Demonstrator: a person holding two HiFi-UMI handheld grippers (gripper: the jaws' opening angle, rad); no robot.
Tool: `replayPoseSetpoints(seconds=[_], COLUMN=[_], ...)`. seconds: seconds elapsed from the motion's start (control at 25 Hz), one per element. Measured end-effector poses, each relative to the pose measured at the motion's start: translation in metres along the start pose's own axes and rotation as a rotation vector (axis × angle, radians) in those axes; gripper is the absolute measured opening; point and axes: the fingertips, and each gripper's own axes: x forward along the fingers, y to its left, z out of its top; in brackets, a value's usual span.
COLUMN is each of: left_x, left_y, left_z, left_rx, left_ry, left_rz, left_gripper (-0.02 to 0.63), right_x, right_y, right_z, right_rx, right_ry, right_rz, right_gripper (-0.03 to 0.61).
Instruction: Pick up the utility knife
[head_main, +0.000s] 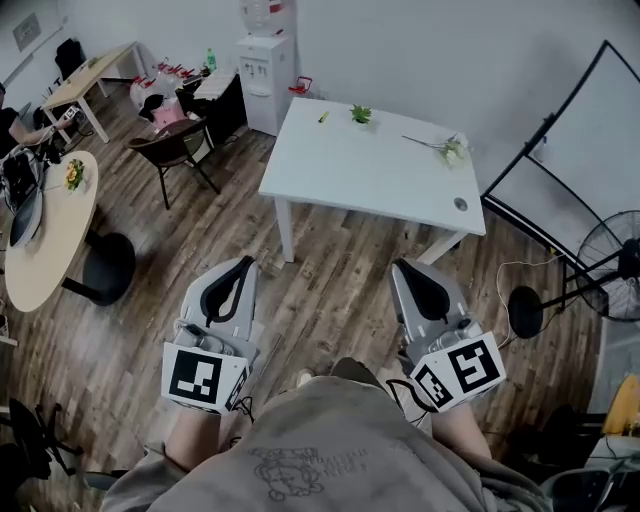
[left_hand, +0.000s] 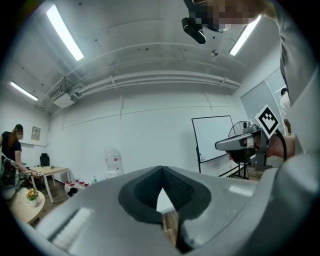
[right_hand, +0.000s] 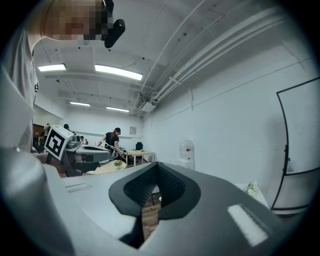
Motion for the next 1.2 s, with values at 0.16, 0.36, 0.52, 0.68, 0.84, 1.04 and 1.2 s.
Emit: replayPoseSetpoints(seconds=[0.16, 0.36, 0.52, 0.68, 0.84, 1.04, 1.2], left_x=[0.0, 0.012, 0.03, 0.056, 0.09, 0.145, 0.194], left_y=[0.004, 0.011, 0.013, 0.018, 0.026, 0.039, 0.05], left_z=[-0.003, -0.006, -0.006, -0.009, -0.014, -0.023, -0.023], left_rx=[-0.006, -0.006, 0.001, 0.008, 0.01, 0.007, 0.012], left_ry=[0.007, 0.009, 0.014, 0.029, 0.042, 0.073, 0.087], left_rz=[0.001, 0.004, 0.009, 0.011, 0.016, 0.014, 0.015], left_gripper=[0.0, 0.0, 0.0, 0.0, 0.0, 0.0, 0.0], right_x=[0.003, 0.015, 0.027, 0.045, 0.07, 0.11, 0.146], right_y=[-0.001, -0.008, -0.021, -0.043, -0.071, -0.109, -0.145], right_z=[-0.004, -0.007, -0.01, -0.013, -0.021, -0.03, -0.032], right_rx=[0.004, 0.007, 0.01, 0.02, 0.032, 0.051, 0.061], right_ry=[0.018, 0.022, 0.024, 0.023, 0.034, 0.057, 0.064], right_rz=[-0.005, 0.003, 0.014, 0.018, 0.024, 0.033, 0.048], right_gripper=[0.029, 0.029, 0.029, 0.029, 0.029, 0.029, 0.029])
